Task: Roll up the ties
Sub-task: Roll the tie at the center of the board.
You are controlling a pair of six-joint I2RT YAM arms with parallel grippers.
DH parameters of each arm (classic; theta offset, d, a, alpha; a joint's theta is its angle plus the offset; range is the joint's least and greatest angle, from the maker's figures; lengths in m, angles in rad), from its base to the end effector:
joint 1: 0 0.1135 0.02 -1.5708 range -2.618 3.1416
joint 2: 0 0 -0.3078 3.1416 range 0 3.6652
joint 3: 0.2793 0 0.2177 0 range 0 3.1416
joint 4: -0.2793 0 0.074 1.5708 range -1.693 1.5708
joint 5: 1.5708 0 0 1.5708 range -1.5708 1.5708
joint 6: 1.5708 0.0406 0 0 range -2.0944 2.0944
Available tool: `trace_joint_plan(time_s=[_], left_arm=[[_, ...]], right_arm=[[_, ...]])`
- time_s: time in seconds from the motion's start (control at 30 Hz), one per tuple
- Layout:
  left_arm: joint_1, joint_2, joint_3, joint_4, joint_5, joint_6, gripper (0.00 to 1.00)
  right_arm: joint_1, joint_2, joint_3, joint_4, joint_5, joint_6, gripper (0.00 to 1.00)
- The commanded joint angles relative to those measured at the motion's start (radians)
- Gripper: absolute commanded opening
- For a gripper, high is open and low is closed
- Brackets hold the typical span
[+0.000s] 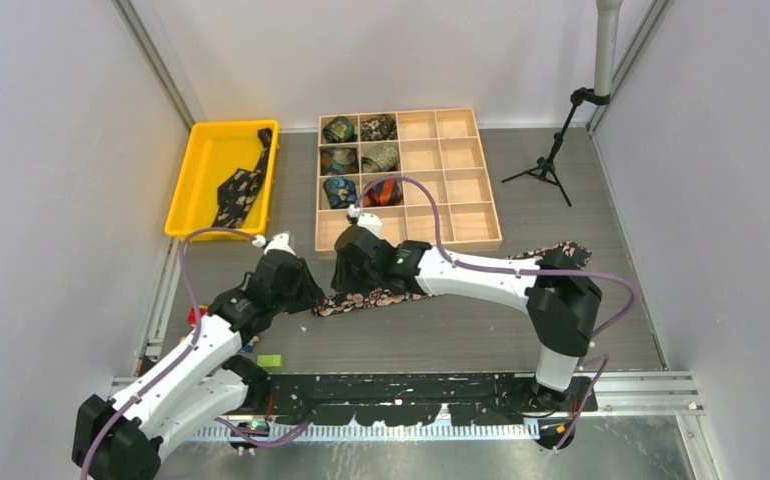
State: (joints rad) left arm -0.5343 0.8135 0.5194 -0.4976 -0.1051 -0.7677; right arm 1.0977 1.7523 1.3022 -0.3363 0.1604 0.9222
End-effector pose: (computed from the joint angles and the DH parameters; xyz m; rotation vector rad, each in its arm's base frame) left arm 0.0939 -0.0506 0.2526 -0.3329 2.3924 -0.4997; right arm 0.1747 0.3270 0.2985 -0.1356 2.4858 0.7651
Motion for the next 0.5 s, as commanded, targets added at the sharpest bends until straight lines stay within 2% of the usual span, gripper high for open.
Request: trace_joint_plan(time_s=[0.0,0.17,0.47], left_arm=[[0.005,0.015,0.030,-0.027,-0.036,0.025,0.25],[0.005,0.097,0.013,0.094,0.043,0.036,0.16],[0.006,0.223,-0.002,0.217,0.137,0.018,0.11]], right_arm=[[-0.006,0.061,0.127,-0.058,-0.017,-0.038,0.38],[-0.029,0.095,0.184,-0.087,-0.035,-0.042,0.40],[-0.115,0.029,0.093,-0.077,-0.116,-0.024,0.41]])
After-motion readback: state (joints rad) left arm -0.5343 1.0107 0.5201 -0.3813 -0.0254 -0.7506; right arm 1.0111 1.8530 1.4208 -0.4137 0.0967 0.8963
